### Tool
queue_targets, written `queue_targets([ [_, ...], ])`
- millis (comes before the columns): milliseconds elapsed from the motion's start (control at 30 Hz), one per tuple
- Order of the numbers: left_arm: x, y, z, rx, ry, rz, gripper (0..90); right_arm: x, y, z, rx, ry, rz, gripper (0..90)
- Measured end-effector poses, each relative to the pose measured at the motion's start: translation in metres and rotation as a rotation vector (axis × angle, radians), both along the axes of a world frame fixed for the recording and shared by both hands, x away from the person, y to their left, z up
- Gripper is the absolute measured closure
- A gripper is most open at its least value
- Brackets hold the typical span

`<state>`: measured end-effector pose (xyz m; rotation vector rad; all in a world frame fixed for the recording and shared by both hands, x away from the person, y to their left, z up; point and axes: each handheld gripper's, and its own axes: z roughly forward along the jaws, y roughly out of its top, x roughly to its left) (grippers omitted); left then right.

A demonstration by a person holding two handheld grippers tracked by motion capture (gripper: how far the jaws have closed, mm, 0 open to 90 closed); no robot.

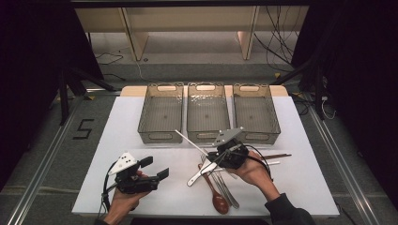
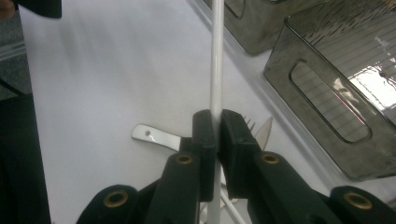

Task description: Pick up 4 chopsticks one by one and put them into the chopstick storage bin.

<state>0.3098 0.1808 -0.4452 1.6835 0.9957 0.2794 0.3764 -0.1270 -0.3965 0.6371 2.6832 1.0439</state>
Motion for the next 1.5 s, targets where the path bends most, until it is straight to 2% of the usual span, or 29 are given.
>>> queue_targets([
  [200,0.001,-0.022,0.000,-0.019,0.039,-0.057,16.9,0.001,0.007,-0.001,0.033,0.029,-0.034,85.4],
  [267,0.002,-0.029,0.000,-0.007,0.043,-0.072,17.0,0.001,0.009,-0.001,0.034,0.033,-0.043,85.3],
  [500,0.008,-0.033,0.001,-0.028,0.053,-0.066,17.3,-0.001,0.012,-0.001,0.029,0.024,-0.018,85.3],
  [600,0.011,-0.033,0.001,-0.057,0.070,-0.056,17.9,-0.002,0.014,-0.001,0.043,0.032,-0.026,85.3],
  [833,0.012,-0.044,-0.004,-0.060,0.102,-0.077,18.3,-0.002,0.018,0.001,0.082,0.037,-0.039,85.3],
  [933,0.014,-0.050,-0.004,-0.076,0.118,-0.081,19.2,-0.002,0.021,0.002,0.099,0.043,-0.050,85.3],
  [1033,0.014,-0.058,-0.004,-0.070,0.124,-0.094,21.6,-0.002,0.025,0.002,0.114,0.046,-0.055,85.4],
  [1167,0.015,-0.068,-0.008,-0.087,0.141,-0.099,25.5,-0.002,0.028,0.003,0.132,0.052,-0.059,85.3],
  [1233,0.016,-0.072,-0.009,-0.081,0.142,-0.105,27.2,-0.003,0.029,0.003,0.136,0.049,-0.062,85.3],
  [1500,0.017,-0.081,-0.012,-0.107,0.146,-0.114,37.2,-0.003,0.032,0.002,0.161,0.061,-0.069,85.3],
])
